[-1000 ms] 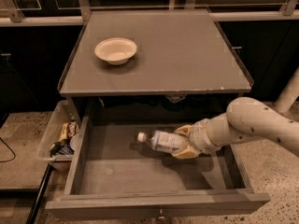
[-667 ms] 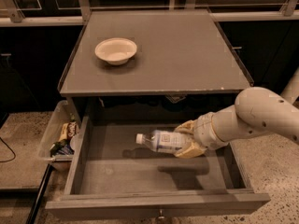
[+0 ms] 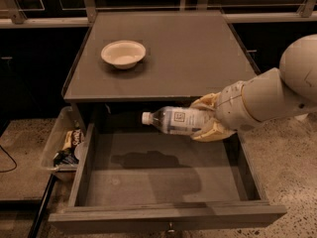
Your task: Pick blue plastic bottle from top drawer and place on counter
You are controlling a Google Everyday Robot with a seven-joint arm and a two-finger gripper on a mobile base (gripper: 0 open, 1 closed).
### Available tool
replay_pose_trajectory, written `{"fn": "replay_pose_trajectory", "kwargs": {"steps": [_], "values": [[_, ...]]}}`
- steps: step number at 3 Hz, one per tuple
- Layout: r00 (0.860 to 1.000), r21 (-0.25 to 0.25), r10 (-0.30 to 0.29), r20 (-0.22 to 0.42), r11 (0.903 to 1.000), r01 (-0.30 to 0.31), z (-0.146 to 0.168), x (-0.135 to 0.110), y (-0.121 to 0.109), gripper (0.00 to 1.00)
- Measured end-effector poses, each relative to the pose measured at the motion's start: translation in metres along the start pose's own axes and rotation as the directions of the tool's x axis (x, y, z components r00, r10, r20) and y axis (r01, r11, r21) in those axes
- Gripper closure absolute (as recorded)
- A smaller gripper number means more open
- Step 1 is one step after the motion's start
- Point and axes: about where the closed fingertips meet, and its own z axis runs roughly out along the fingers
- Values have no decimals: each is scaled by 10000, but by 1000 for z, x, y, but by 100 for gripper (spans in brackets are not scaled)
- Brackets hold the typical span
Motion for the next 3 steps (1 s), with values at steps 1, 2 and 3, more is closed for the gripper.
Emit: {"fn": "replay_pose_trajectory", "kwargs": {"steps": [1,2,3], "values": [[10000,0,-1,1,10000,1,0,0,0,100],[9984,317,-374,415,9988,361,-12,-9,-22,100],[9903,516,-1014,949,9940,968,-26,-23,-66,100]]}}
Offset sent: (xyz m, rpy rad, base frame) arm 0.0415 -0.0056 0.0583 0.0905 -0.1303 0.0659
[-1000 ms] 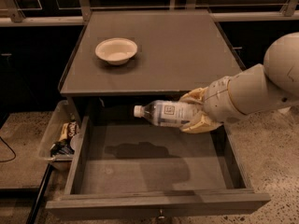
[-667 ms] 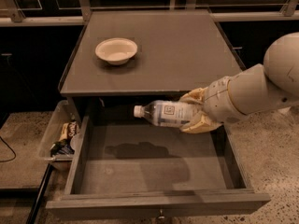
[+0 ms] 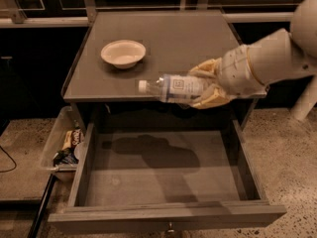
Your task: Pick blue plastic bottle from top drawer and place on counter
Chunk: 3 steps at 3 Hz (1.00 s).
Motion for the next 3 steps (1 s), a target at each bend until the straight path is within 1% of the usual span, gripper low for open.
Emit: {"fn": "replay_pose_trajectory", "kwargs": {"steps": [1,2,3], "values": [[9974,-110,-369,624,9992,377,-1,-9,-49,100],[9931,9,-601,1009,9982,603,-4,-17,-93,100],[9932,-8,-348,1115,9994,351,11,-10,-135,100]]}}
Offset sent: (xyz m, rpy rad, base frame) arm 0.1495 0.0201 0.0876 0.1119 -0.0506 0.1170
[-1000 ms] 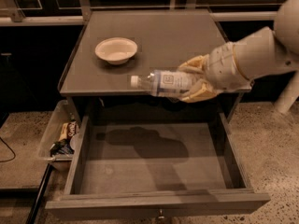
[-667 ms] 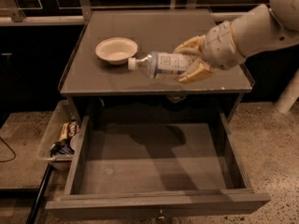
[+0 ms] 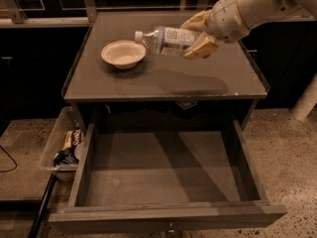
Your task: Pick blue plastic bottle from top drawer and place on counter
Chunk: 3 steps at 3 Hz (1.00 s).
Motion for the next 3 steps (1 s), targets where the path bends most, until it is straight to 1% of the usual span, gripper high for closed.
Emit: {"fn": "replay_pose_trajectory", "kwargs": {"steps": [1,2,3], "values": [[9972,100,738,-143,9972,-736,15,26,-23,100],[9873,71,1487,-554,9889,-1485,27,50,-31,100],[9719,-23,2054,-1146,9783,-2071,32,74,-28,100]]}}
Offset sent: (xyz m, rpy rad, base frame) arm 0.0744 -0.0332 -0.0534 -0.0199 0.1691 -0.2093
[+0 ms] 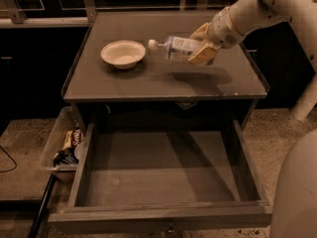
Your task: Pick blue plastic bottle from top drawer and place on counter
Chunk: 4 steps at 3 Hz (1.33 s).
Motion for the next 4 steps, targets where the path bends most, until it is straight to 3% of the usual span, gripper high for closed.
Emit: {"fn": "replay_pose_trajectory", "kwargs": {"steps": [2,3,4], "values": [[9930,-431,662,-978,9966,-706,15,39,-2,100],[9926,-445,683,-1007,9963,-731,15,40,-2,83],[9926,-446,683,-1007,9963,-731,15,40,-2,60]]}}
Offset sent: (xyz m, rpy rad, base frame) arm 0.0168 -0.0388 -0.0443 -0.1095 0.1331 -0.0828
